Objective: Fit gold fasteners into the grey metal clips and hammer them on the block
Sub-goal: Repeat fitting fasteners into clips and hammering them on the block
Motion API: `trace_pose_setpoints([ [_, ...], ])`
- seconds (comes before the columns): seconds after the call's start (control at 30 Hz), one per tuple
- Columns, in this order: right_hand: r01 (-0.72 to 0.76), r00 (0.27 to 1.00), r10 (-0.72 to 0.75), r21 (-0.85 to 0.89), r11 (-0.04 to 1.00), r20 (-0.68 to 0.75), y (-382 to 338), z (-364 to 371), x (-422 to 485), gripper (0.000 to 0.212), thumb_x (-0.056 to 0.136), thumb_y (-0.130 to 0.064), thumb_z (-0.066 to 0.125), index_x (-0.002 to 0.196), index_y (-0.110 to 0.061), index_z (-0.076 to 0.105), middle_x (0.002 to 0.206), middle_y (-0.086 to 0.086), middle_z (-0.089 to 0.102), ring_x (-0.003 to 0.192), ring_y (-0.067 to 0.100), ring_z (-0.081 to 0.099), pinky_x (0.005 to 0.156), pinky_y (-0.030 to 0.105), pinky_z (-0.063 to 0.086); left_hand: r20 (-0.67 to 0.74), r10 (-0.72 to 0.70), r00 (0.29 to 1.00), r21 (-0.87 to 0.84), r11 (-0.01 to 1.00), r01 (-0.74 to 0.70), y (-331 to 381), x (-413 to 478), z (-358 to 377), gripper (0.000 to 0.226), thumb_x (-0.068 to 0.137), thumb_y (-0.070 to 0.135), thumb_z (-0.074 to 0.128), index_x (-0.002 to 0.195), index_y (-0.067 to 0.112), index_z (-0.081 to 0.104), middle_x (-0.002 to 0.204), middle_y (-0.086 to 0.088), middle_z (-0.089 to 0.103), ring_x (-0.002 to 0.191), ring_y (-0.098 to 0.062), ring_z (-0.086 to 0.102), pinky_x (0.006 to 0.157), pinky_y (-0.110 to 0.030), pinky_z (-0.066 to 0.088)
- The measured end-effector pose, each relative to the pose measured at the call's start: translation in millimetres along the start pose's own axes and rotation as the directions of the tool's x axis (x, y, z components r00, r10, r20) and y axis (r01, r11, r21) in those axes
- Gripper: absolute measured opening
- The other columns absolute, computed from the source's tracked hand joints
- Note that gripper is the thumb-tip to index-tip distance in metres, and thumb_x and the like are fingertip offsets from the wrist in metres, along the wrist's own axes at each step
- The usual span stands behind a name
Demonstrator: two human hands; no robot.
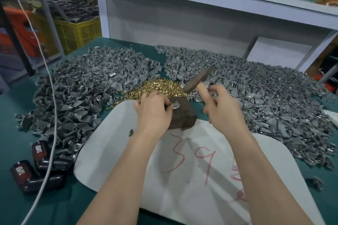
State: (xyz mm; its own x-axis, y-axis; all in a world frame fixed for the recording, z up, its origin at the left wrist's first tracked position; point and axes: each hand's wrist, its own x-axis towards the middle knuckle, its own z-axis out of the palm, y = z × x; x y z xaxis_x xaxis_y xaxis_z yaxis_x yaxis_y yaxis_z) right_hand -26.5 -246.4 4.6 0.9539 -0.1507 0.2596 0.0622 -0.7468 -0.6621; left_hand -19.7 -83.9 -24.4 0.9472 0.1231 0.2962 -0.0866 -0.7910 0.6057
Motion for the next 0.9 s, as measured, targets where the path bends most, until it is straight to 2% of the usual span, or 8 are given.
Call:
trace_pose_setpoints([
  [0.13,-0.296,0.948,0.299,-0.042,0.954,0.109,16.2,12.7,14.6,0.029,0.099,-0.031,0.041,0.101,-0.006,0.057,0.086,0.013,0.067,0.053,0.016,0.061,0.050,0.032,0.053,0.011,-0.017,1.000,-0.018,1.000,0.017,-0.7,0.4,-0.5,0.008,0.091,0.027,0.059,0.092,0.026,0.068,0.100,0.011,0.053,0.109,-0.019,0.041,0.082,-0.030,0.018],
  [0.3,-0.153,0.978,0.201,-0.469,0.870,0.053,25.6,16.9,14.1,0.036,0.098,-0.037,0.043,0.107,-0.010,0.065,0.102,0.012,0.061,0.085,0.029,0.052,0.071,0.033,0.041,-0.029,-0.019,0.999,-0.075,0.997,0.016,0.0,0.3,-2.2,0.006,0.091,0.031,0.059,0.092,0.030,0.065,0.099,0.013,0.056,0.106,-0.017,0.042,0.082,-0.030,0.019],
  [0.4,-0.020,0.999,0.027,-0.259,0.966,0.025,10.4,13.2,10.4,0.034,0.094,-0.039,0.051,0.123,-0.022,0.059,0.108,0.001,0.054,0.097,0.019,0.052,0.085,0.033,0.044,-0.050,0.003,0.999,-0.147,0.989,-0.010,2.1,0.6,-3.9,0.006,0.091,0.033,0.059,0.089,0.032,0.065,0.091,0.016,0.061,0.099,-0.014,0.048,0.078,-0.030,0.017],
  [0.5,0.168,0.946,-0.179,0.062,0.984,0.269,-16.0,16.0,11.5,0.023,0.091,-0.031,0.059,0.113,-0.031,0.062,0.095,-0.008,0.067,0.082,0.005,0.063,0.083,0.028,0.052,-0.048,0.035,0.998,-0.208,0.977,-0.044,5.1,0.1,-4.7,0.008,0.091,0.028,0.059,0.090,0.034,0.064,0.085,0.017,0.061,0.098,-0.014,0.053,0.081,-0.029,0.021],
  [0.6,0.101,0.969,-0.132,0.151,0.983,0.210,-30.2,21.2,29.2,0.013,0.091,-0.022,0.059,0.102,-0.027,0.063,0.086,-0.009,0.068,0.069,0.003,0.064,0.075,0.027,0.056,-0.073,-0.005,0.997,-0.325,0.945,-0.019,4.1,1.0,-7.9,0.023,0.091,0.024,0.059,0.113,0.027,0.063,0.097,0.014,0.066,0.108,-0.018,0.056,0.099,-0.040,0.035],
  [0.77,-0.261,0.963,0.259,-0.020,0.965,-0.068,-27.3,23.4,69.4,0.078,0.092,-0.036,0.055,0.151,-0.033,0.002,0.155,0.012,0.019,0.141,0.035,0.022,0.113,0.053,0.024,-0.234,-0.241,0.942,-0.598,0.799,0.055,0.2,3.7,-16.6,0.026,0.092,0.019,0.056,0.118,0.020,0.059,0.114,0.009,0.061,0.112,-0.012,0.053,0.103,-0.041,0.039],
  [0.83,-0.141,0.990,0.142,-0.168,0.976,-0.007,-37.2,44.5,61.0,0.078,0.092,-0.037,0.055,0.150,-0.037,0.003,0.158,0.013,0.007,0.144,0.038,0.007,0.114,0.054,0.013,-0.297,-0.310,0.903,-0.669,0.742,0.035,1.4,4.8,-20.8,0.021,0.092,0.014,0.054,0.110,0.023,0.057,0.110,0.010,0.058,0.109,-0.009,0.052,0.103,-0.035,0.039],
  [0.9,0.125,0.986,-0.108,-0.140,0.982,0.124,-55.9,67.6,51.1,0.063,0.091,-0.032,0.058,0.147,-0.031,0.028,0.148,0.009,0.038,0.136,0.029,0.034,0.111,0.045,0.029,-0.366,-0.342,0.866,-0.700,0.714,-0.014,1.3,5.5,-26.9,0.021,0.091,0.009,0.053,0.105,0.025,0.054,0.108,0.010,0.056,0.108,-0.010,0.052,0.100,-0.027,0.039],
])
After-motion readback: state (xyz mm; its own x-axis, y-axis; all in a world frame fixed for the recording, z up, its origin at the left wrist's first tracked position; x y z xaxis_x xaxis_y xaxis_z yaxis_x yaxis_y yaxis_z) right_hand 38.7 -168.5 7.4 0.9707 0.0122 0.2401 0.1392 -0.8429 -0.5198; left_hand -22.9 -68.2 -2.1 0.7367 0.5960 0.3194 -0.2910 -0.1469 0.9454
